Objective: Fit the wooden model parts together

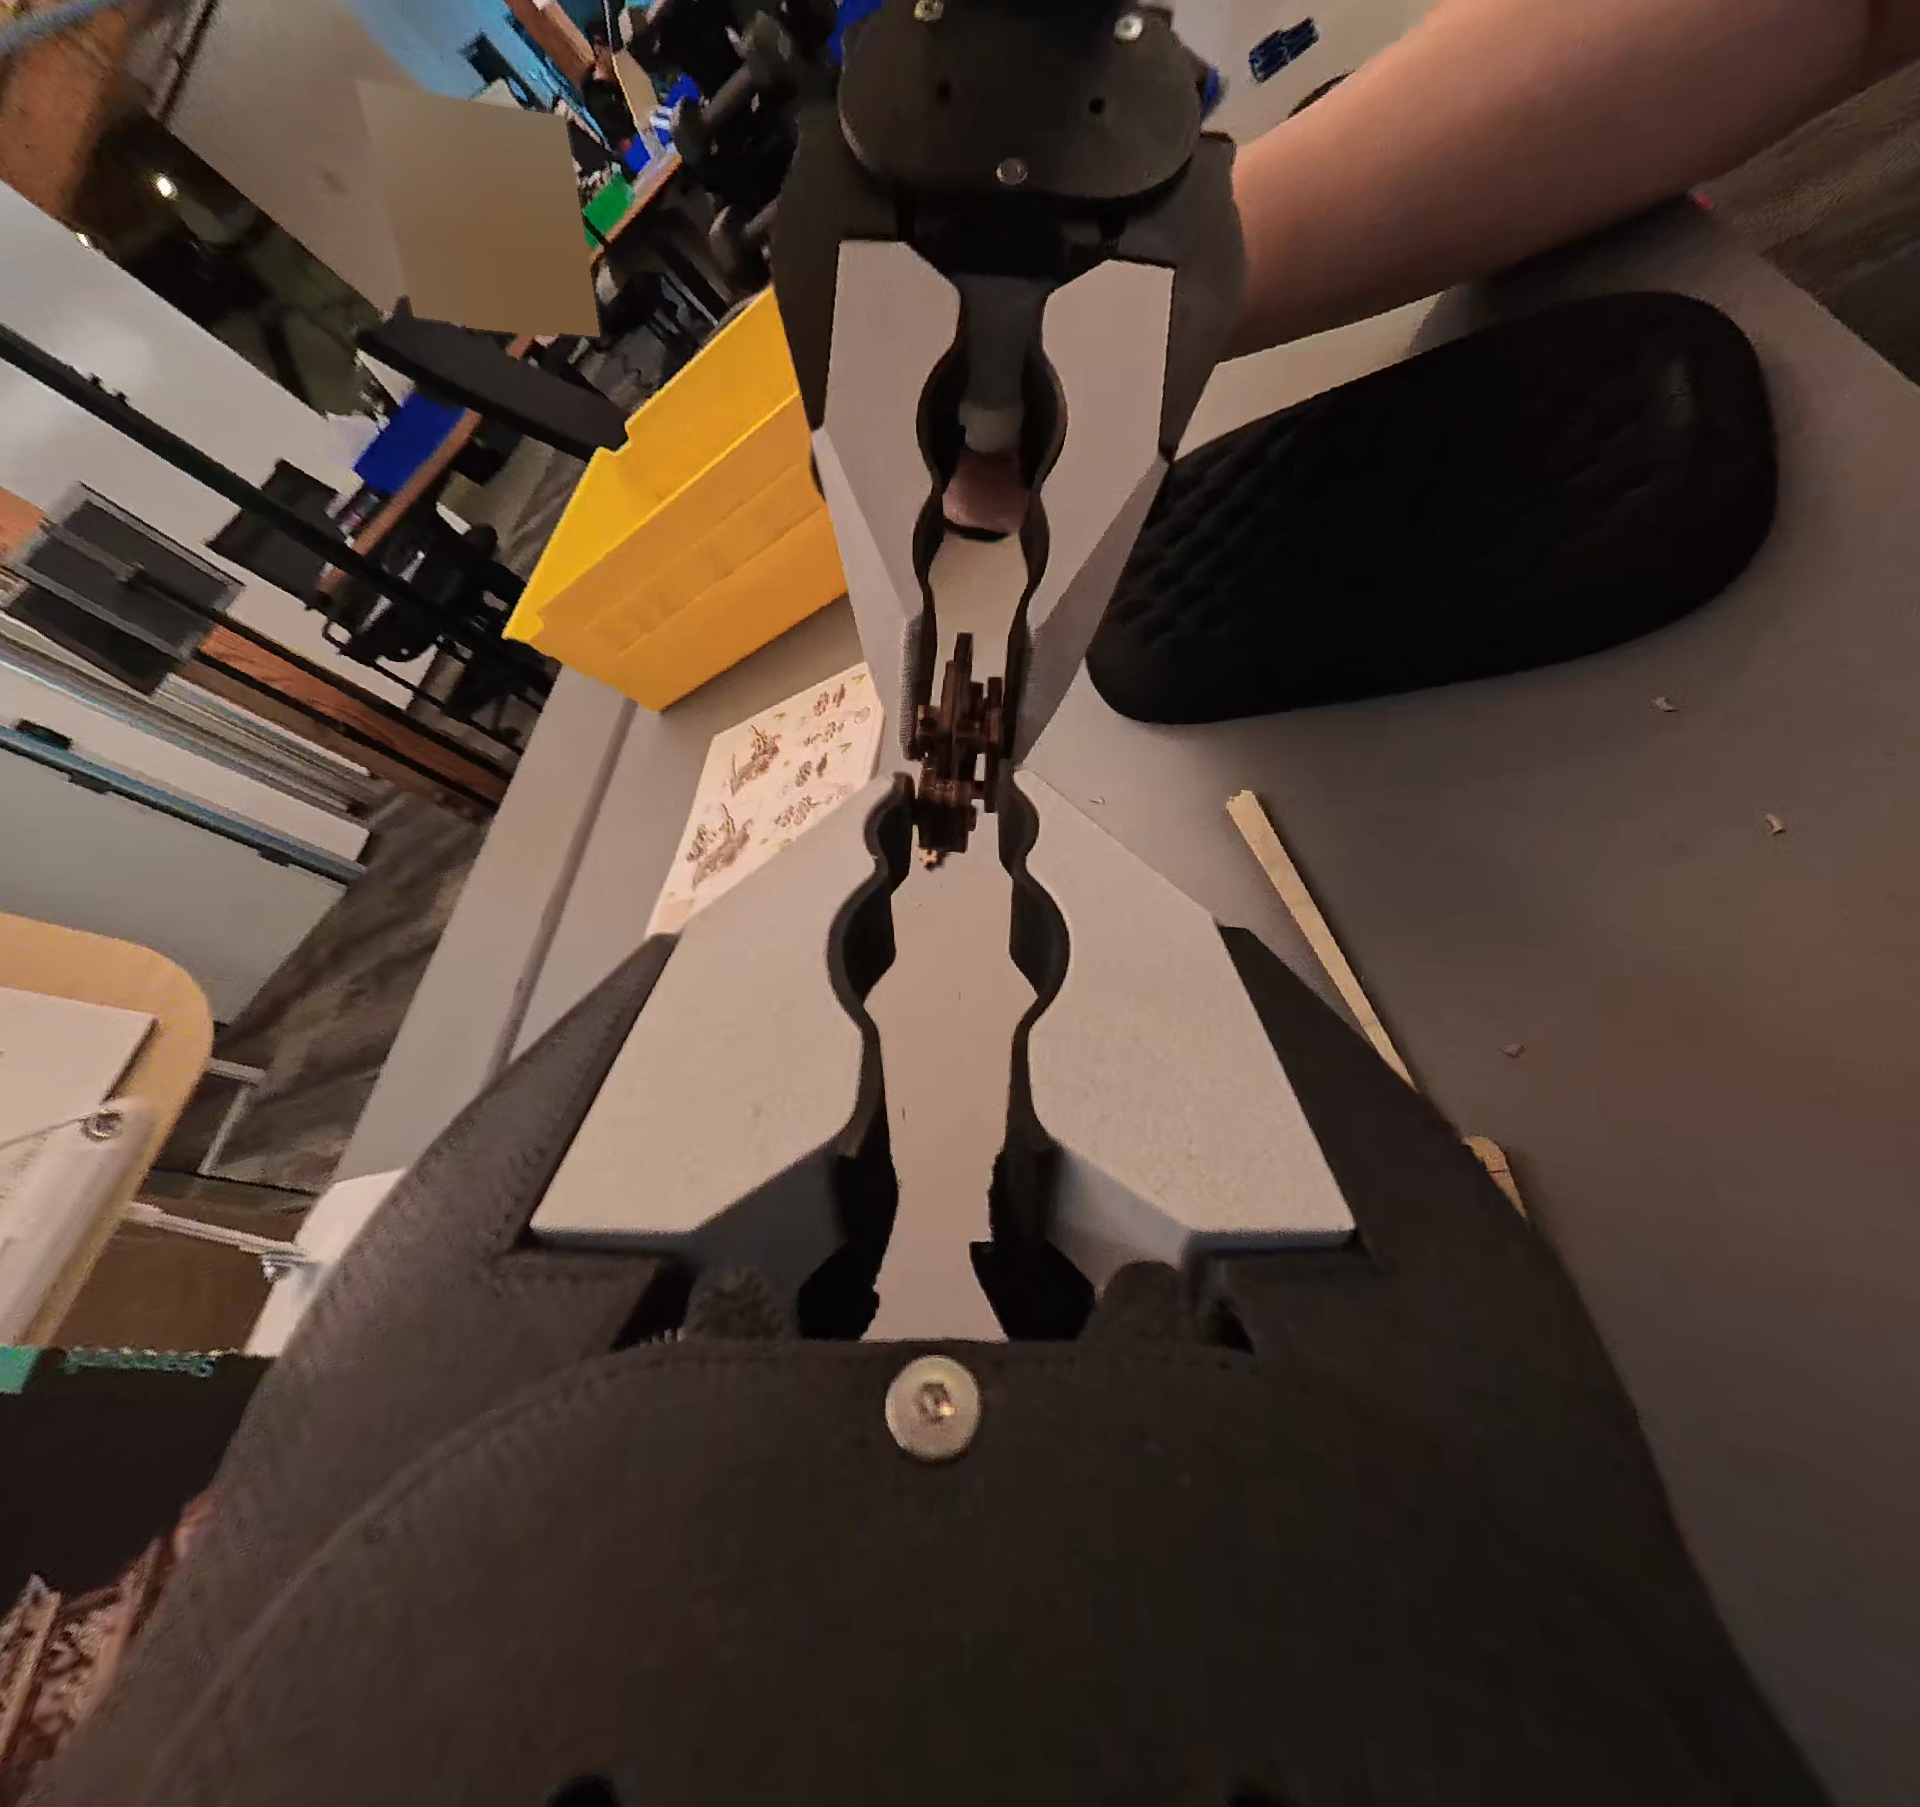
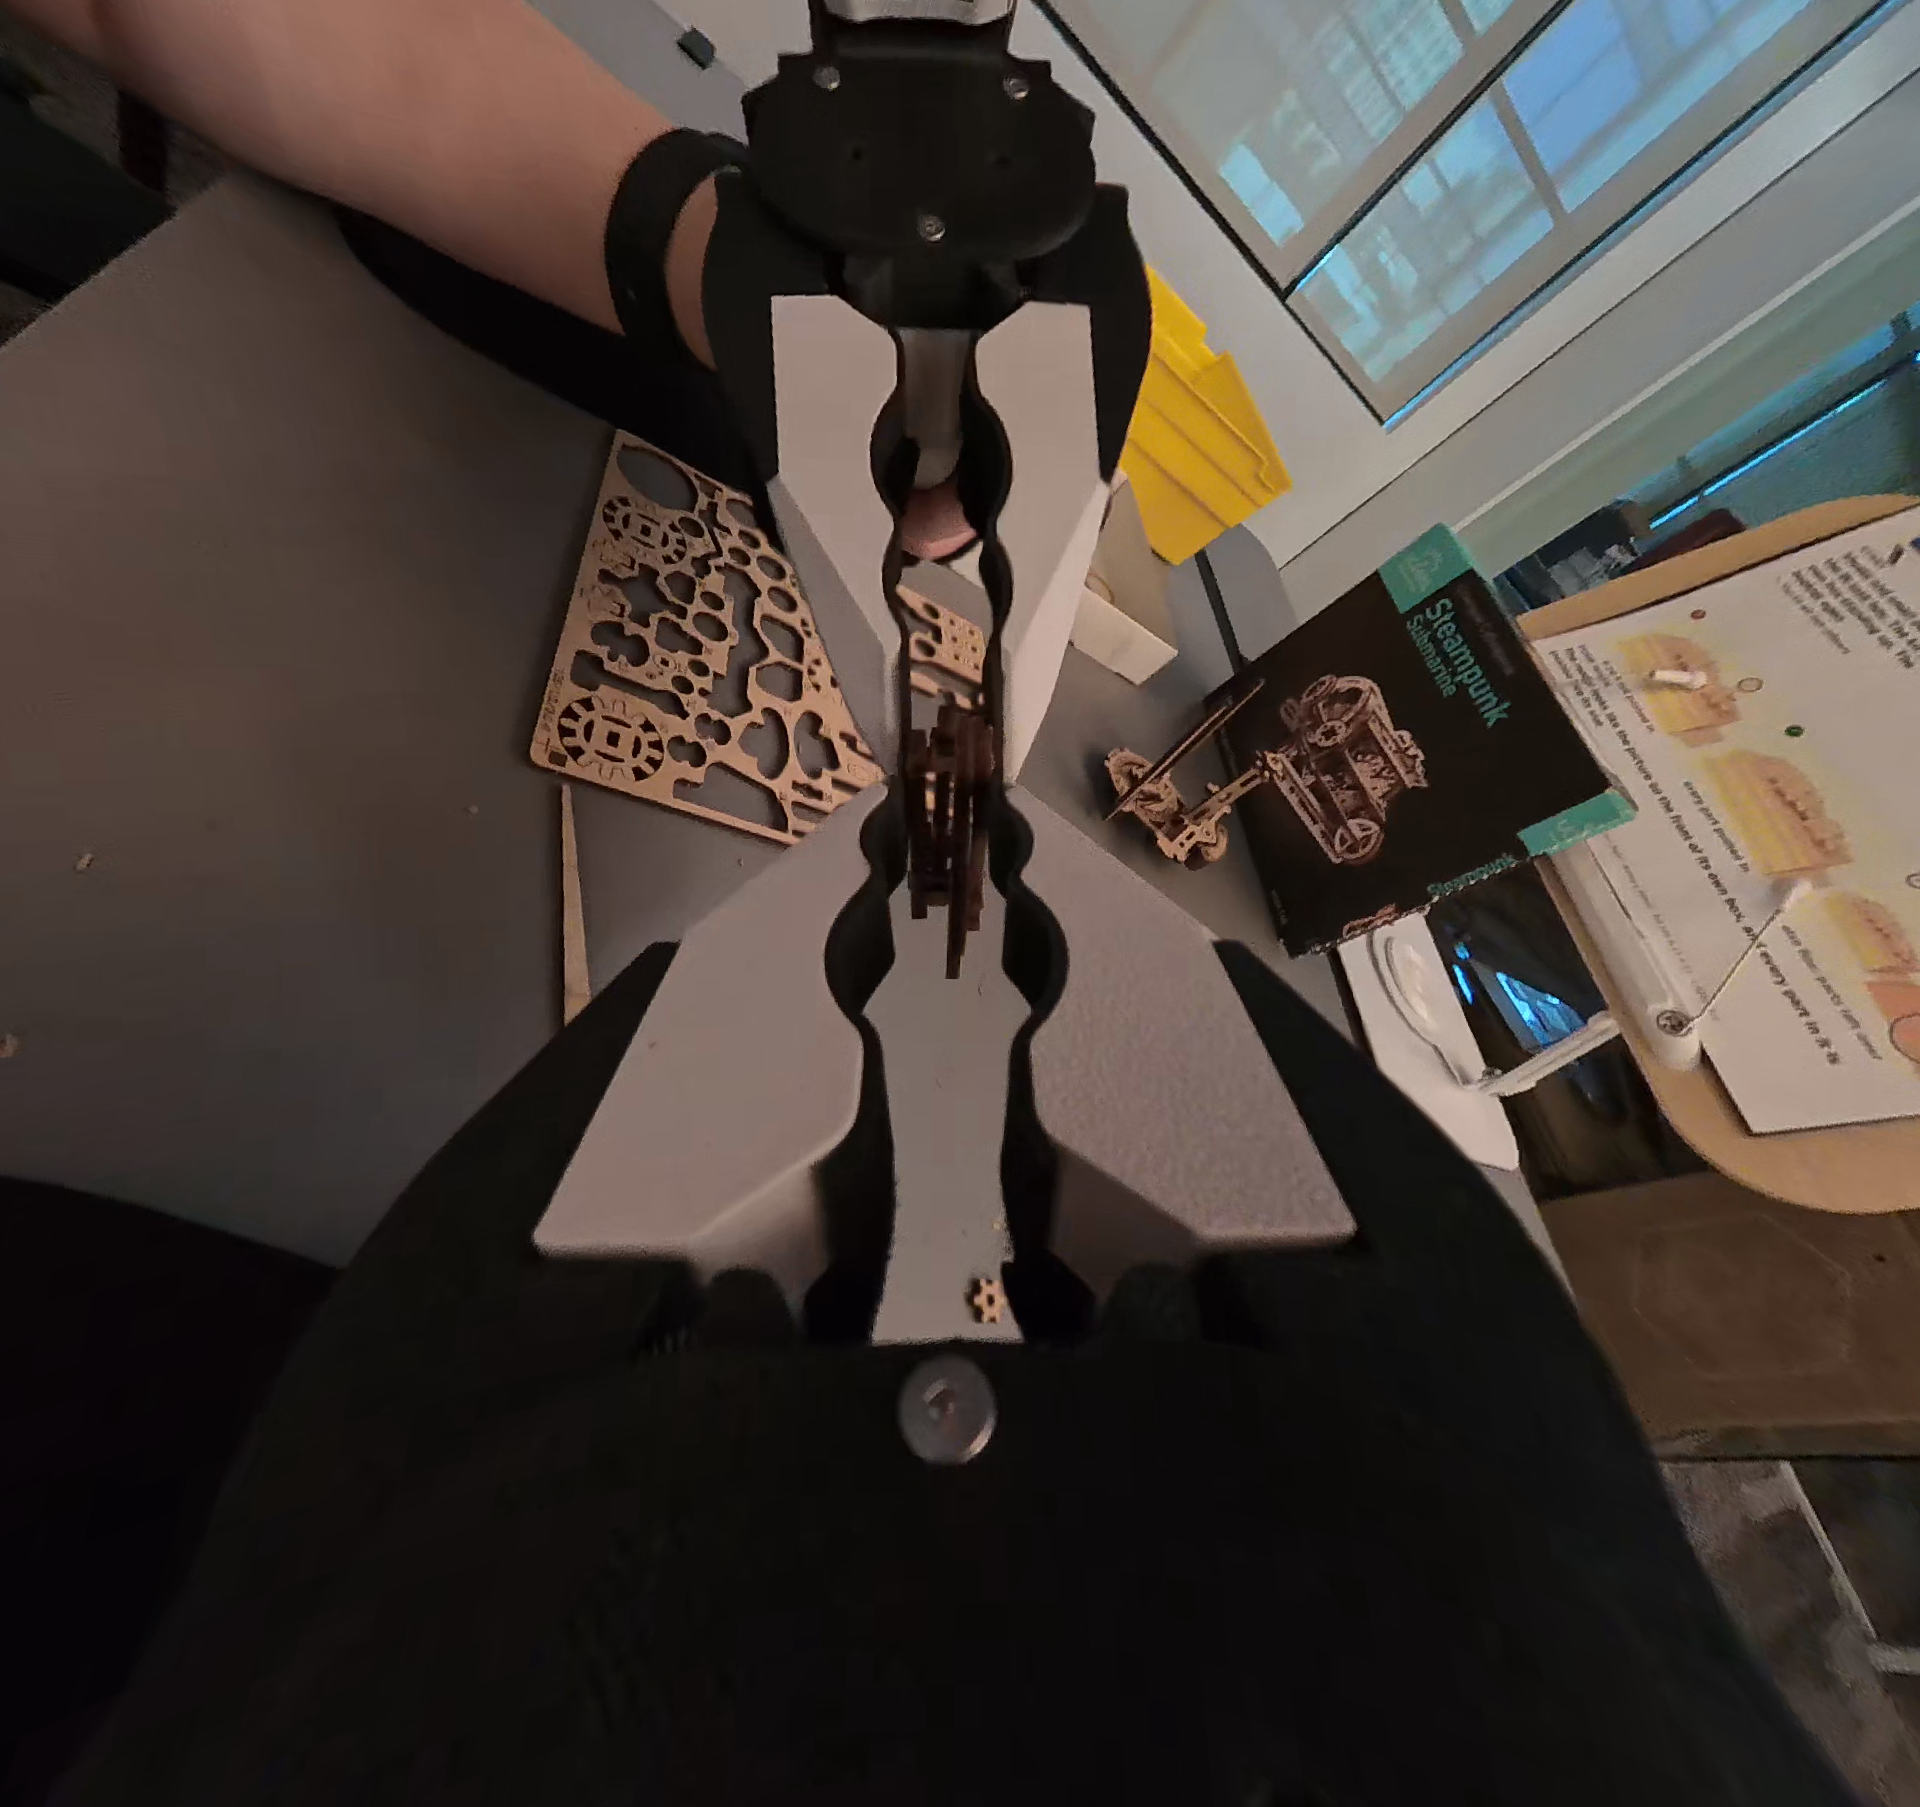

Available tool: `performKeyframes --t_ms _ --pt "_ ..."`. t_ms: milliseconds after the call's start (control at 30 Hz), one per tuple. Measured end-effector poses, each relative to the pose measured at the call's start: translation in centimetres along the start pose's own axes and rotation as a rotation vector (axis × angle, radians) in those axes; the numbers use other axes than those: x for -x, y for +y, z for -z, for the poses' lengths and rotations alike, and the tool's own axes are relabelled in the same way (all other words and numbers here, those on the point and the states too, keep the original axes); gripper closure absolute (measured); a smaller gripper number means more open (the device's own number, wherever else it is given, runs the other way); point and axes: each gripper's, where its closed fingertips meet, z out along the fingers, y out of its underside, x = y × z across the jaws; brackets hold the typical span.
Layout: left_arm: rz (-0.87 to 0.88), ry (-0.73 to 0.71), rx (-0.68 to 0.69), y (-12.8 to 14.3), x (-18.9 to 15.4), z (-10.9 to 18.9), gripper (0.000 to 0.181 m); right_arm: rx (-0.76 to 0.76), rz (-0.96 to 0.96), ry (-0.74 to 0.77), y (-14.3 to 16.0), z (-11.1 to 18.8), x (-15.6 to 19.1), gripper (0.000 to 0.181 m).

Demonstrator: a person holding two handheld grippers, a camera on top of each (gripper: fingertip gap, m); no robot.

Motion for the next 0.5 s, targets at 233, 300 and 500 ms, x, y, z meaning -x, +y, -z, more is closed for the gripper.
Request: performKeyframes --t_ms 233,300,500 --pt "-0.086 -0.014 0.031 0.04 -0.26 -0.01 0.168 -0.015 -0.041 -0.034 0.20 -0.08 0.40 0.170" --pt "-0.070 -0.008 0.044 0.17 -0.31 -0.14 0.168 0.008 -0.036 -0.027 0.42 -0.07 0.35 0.170" --pt "0.021 0.037 0.039 0.01 -0.31 0.00 0.170 0.004 -0.097 -0.027 0.28 -0.09 0.25 0.170"
